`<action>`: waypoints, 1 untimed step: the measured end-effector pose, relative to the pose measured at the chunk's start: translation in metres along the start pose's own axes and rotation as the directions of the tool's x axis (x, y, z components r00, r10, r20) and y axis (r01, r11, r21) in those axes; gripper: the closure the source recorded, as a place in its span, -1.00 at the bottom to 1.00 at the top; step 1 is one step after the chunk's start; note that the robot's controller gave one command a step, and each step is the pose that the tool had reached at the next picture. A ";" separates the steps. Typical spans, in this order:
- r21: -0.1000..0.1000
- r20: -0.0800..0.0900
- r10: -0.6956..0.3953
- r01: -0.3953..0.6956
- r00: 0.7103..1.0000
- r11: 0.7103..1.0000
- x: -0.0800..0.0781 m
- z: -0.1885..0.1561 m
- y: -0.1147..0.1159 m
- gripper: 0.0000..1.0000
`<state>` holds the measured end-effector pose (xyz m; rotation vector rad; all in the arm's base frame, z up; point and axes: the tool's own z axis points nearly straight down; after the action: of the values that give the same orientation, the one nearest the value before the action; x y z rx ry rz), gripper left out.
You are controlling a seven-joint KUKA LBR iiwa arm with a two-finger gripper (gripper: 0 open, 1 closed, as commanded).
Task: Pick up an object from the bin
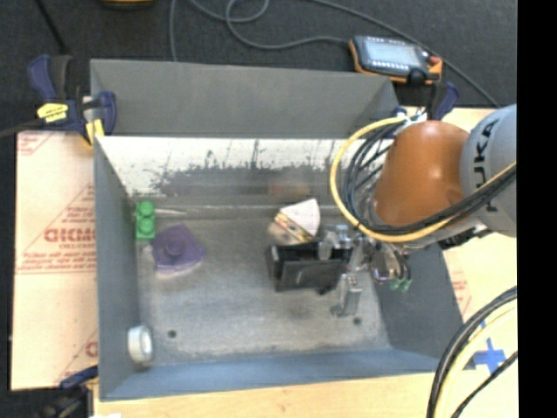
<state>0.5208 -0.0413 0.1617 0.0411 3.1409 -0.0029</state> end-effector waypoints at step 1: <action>-0.001 0.000 -0.045 0.045 0.999 0.999 -0.014 0.038 0.020 -1.00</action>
Offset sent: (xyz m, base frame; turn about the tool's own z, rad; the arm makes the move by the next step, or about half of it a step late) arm 0.0298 -0.0181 -0.0917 0.1371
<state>0.5354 -0.0216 0.1233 -0.0296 3.1412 -0.0012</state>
